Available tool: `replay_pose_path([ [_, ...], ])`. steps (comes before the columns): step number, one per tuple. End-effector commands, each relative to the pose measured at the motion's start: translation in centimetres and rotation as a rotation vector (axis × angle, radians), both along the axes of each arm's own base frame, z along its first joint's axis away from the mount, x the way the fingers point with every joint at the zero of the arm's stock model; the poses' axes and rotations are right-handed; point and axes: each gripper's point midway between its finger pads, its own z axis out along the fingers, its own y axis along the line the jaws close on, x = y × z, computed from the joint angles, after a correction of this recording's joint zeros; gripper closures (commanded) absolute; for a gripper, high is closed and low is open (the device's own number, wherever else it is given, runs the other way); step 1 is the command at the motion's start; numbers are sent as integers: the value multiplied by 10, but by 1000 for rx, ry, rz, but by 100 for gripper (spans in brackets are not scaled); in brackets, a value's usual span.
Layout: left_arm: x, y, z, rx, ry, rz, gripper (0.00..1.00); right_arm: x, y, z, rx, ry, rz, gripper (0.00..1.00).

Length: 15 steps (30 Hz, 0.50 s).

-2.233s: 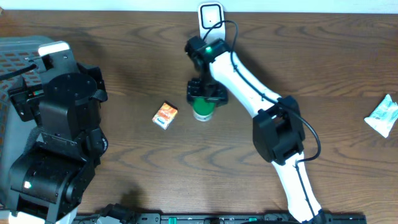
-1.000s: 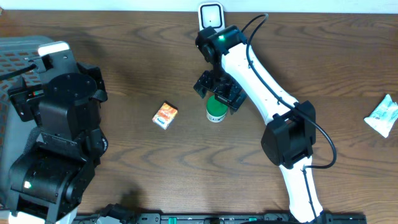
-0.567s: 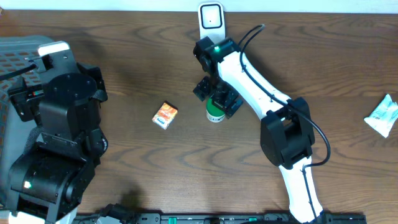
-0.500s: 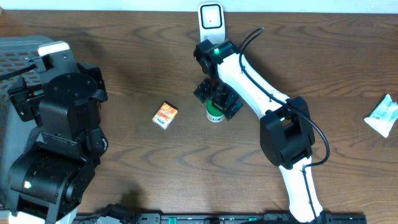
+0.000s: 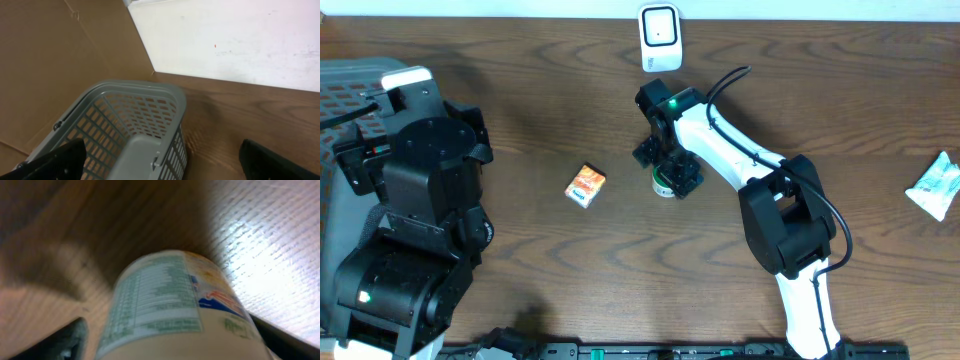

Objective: Scan the item barcode
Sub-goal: 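Close the right gripper around the jar's green cap, then lift the jar and carry it up to the white scanner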

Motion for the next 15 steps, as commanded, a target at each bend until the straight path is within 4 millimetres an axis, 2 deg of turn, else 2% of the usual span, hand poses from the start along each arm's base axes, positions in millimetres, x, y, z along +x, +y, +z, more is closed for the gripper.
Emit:
replay_pose_path([
  [1, -1, 2, 2, -11, -13, 11, 2, -18, -13, -27, -63, 65, 39, 28],
  [4, -1, 2, 2, -11, -13, 11, 2, -15, -12, -26, -49, 51, 110, 37],
  [9, -1, 2, 2, -11, -13, 11, 2, -16, -7, -21, 35, 62, 227, 40],
  [12, -1, 2, 2, -11, -13, 11, 2, -17, 4, -7, 161, 59, 328, 45],
  [15, -1, 2, 2, -11, -13, 11, 2, -18, 13, 17, 305, 21, 476, 44],
])
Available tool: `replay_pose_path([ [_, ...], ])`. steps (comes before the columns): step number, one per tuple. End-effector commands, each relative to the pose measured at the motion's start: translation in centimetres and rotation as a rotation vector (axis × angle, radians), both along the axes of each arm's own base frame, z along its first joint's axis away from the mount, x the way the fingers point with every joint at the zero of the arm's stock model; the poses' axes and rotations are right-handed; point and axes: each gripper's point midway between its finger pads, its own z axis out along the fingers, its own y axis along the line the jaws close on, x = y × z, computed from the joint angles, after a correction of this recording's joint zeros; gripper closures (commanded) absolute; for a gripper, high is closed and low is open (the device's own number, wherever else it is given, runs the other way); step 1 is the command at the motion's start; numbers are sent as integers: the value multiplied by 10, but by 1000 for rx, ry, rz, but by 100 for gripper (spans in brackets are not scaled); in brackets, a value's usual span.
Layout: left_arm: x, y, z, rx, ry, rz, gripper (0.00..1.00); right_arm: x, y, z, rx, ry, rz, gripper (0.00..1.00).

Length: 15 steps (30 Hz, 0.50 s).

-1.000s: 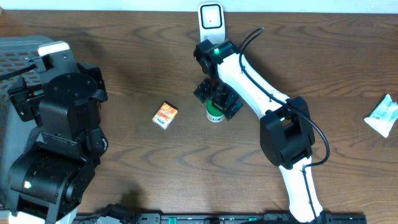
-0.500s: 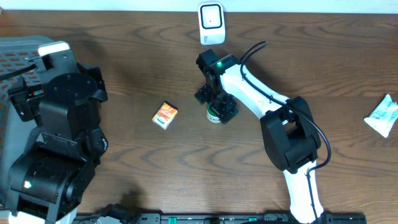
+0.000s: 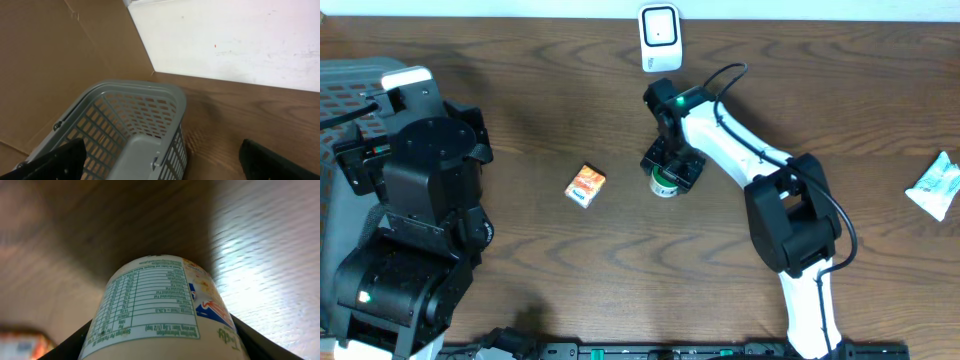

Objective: Scan the item barcode
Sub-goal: 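Lift the jar and carry it up to the white scanner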

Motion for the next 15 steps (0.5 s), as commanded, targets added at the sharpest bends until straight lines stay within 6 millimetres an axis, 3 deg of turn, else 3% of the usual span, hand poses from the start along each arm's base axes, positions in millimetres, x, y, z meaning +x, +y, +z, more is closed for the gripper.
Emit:
replay_pose_path([
  [1, -1, 2, 2, -11, -12, 11, 2, -16, 13, 22, 227, 20, 243, 44],
  [8, -1, 2, 2, -11, -13, 11, 2, -48, -35, 85, 270, 75, 346, 37],
  [15, -1, 2, 2, -11, -13, 11, 2, -77, -61, 135, 382, 148, 322, 35],
])
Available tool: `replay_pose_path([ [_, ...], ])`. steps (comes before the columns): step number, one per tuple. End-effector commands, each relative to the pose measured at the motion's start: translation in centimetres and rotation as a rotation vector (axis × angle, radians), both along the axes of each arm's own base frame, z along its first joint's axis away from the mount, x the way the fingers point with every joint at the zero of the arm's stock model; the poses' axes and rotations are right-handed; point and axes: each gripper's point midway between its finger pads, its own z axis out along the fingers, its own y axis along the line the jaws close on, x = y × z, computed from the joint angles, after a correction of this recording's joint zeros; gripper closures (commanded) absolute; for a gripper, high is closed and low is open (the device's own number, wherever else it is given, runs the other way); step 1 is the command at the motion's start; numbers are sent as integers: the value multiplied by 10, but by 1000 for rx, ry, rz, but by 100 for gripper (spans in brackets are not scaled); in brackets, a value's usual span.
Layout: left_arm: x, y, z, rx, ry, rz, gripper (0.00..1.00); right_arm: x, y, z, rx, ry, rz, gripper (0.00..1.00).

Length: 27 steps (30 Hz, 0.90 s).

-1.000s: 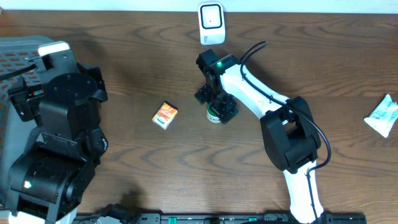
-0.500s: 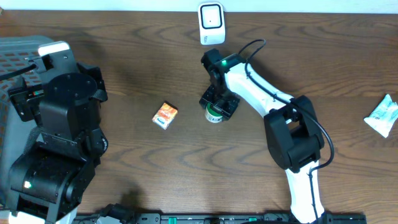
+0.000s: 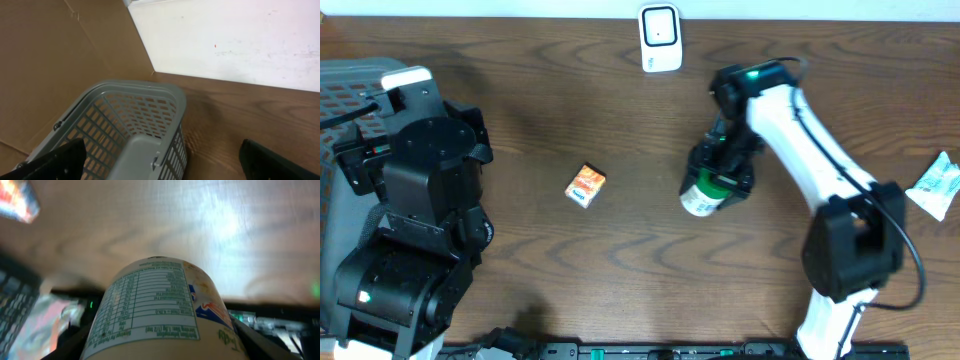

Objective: Scan the item barcode
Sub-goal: 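Lift the jar and carry it up to the white scanner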

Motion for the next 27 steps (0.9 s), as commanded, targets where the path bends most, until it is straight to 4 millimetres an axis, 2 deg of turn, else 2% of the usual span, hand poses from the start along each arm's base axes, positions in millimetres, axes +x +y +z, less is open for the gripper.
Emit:
replay_pose_path([
  [1, -1, 2, 2, -11, -12, 11, 2, -5, 2, 22, 118, -20, 31, 35],
  [4, -1, 2, 2, -11, -12, 11, 2, -18, 1, 32, 159, 28, 59, 35],
  [9, -1, 2, 2, -11, -12, 11, 2, -20, 4, 33, 180, 23, 77, 35],
  [12, -1, 2, 2, -11, -12, 11, 2, -15, -7, 23, 106, -15, 112, 35],
  [14, -1, 2, 2, -11, -12, 11, 2, 1, -14, 13, 51, -100, 135, 36],
  [17, -1, 2, 2, -11, -12, 11, 2, 35, -8, 5, 56, -251, 128, 36],
  [23, -1, 2, 2, -11, -12, 11, 2, 94, 8, 18, 97, -518, 131, 39],
  [24, -1, 2, 2, -11, -13, 11, 2, 105, 9, 21, 94, -563, 120, 41],
  [25, -1, 2, 2, -11, -12, 11, 2, 117, 11, 25, 96, -617, 119, 48],
  [27, -1, 2, 2, -11, -12, 11, 2, 136, 13, 29, 76, -709, 121, 48],
])
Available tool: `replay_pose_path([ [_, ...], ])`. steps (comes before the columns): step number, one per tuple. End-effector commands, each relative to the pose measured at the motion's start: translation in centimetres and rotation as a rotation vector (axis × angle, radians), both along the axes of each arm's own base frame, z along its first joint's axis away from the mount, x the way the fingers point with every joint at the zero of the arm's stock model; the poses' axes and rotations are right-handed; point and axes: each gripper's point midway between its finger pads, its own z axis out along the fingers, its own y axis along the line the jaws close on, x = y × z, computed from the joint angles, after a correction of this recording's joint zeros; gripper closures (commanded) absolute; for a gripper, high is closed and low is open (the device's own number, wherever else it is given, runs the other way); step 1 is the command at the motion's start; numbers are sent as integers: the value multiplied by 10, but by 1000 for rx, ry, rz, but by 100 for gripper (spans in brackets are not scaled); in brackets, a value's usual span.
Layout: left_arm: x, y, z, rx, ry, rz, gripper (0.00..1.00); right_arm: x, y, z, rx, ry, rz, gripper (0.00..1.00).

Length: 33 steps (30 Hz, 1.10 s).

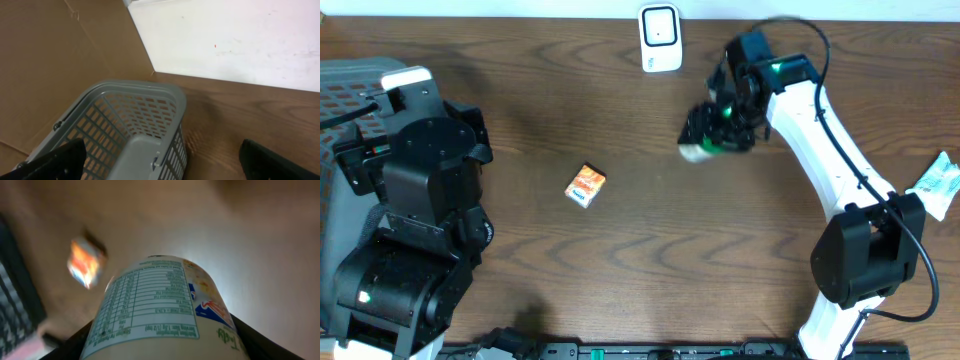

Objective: Scan the item barcode
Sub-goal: 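Lift the jar and carry it up to the white scanner, then hold the jar label against the scanner window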

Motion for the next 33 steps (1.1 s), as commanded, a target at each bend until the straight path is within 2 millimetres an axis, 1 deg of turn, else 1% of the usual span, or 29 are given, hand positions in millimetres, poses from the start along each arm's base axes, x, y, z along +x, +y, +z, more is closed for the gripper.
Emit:
replay_pose_path([
  [1, -1, 2, 2, -11, -13, 11, 2, 31, 4, 21, -27, -168, -9, 47],
  [3, -1, 2, 2, -11, -12, 11, 2, 46, 3, 25, -59, -242, -21, 45],
  [5, -1, 2, 2, -11, -13, 11, 2, 56, 5, 29, -66, -298, -18, 44],
  [8, -1, 2, 2, -11, -13, 11, 2, 72, 16, 40, -63, -414, 30, 44],
  [9, -1, 2, 2, -11, -13, 11, 2, 81, 20, 47, -64, -474, 49, 44],
  [12, -1, 2, 2, -11, -13, 11, 2, 99, 32, 62, -74, -610, 89, 41],
  [14, -1, 2, 2, -11, -13, 11, 2, 114, 35, 67, -110, -693, 81, 39],
  [15, -1, 2, 2, -11, -13, 11, 2, 120, 35, 68, -121, -715, 70, 37],
  [17, -1, 2, 2, -11, -13, 11, 2, 133, 36, 67, -133, -759, 50, 37],
  [19, -1, 2, 2, -11, -13, 11, 2, 148, 37, 64, -152, -809, 39, 40],
  [21, -1, 2, 2, -11, -13, 11, 2, 163, 35, 63, -181, -866, 26, 41],
  [23, -1, 2, 2, -11, -13, 11, 2, 178, 34, 65, -203, -929, 3, 41],
  [26, -1, 2, 2, -11, -13, 11, 2, 201, 32, 75, -235, -1046, -39, 38],
  [29, -1, 2, 2, -11, -13, 11, 2, 219, 38, 81, -223, -1155, -55, 37],
  [31, -1, 2, 2, -11, -13, 11, 2, 229, 43, 79, -208, -1202, -67, 37],
  [33, -1, 2, 2, -11, -13, 11, 2, 238, 47, 72, -194, -1239, -81, 37],
])
